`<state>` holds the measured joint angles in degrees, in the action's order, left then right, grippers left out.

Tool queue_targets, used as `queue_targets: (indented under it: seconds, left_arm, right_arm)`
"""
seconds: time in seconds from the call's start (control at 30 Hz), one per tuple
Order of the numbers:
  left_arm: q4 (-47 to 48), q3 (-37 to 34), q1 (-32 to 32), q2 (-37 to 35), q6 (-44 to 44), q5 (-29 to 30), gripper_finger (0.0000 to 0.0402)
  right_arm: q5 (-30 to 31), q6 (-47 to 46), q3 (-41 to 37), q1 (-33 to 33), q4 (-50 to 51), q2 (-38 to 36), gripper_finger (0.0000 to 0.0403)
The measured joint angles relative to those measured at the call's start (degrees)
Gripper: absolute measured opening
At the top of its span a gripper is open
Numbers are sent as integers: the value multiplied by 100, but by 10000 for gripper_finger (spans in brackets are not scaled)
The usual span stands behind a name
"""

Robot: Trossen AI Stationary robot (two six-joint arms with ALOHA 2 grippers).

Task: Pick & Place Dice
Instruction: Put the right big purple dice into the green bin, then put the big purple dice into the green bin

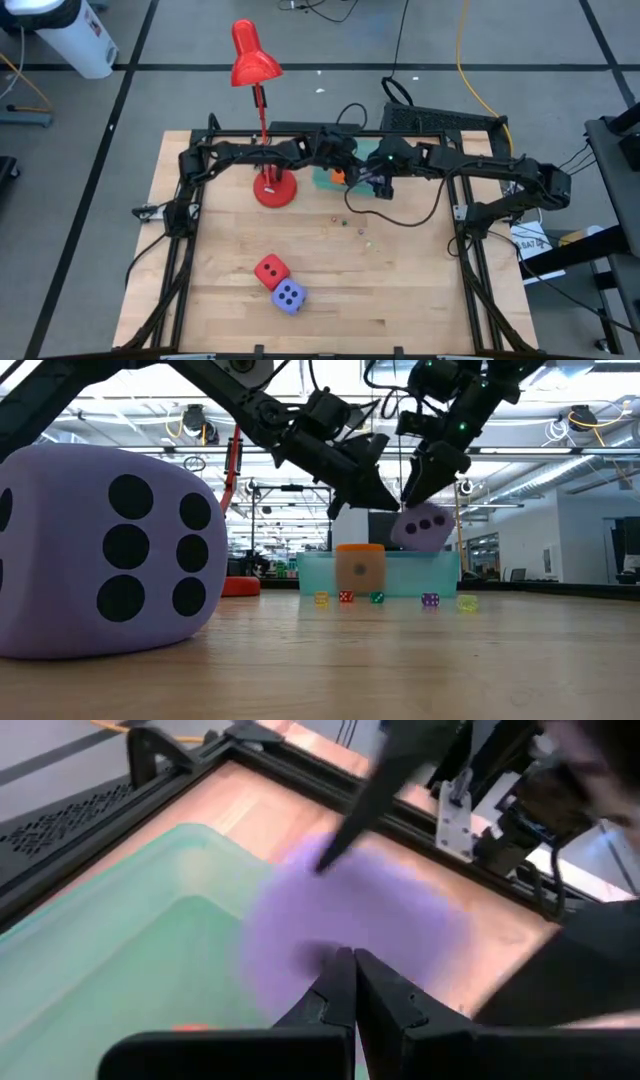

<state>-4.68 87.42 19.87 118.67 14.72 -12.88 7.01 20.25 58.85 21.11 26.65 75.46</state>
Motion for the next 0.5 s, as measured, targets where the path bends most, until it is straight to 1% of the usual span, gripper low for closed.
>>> queue_targets:
  seconds: [0.1,0.23,0.33,0.43,0.5]
  left_arm:
    - [-20,0,-63,-79,-182,17,5]
    - [-10,1,-195,-326,-366,267,2]
    - [148,0,-259,-541,-558,310,5]
    - [502,-4,-324,-938,-890,485,3]
    - [831,-4,-386,-1327,-1175,667,3]
  right_arm:
    - [17,13,0,128,135,4,393]
    - [17,17,0,318,131,11,393]
    - [37,-33,0,397,104,11,393]
    - [21,-179,0,400,104,-38,393]
    - [5,-291,0,395,133,-119,393]
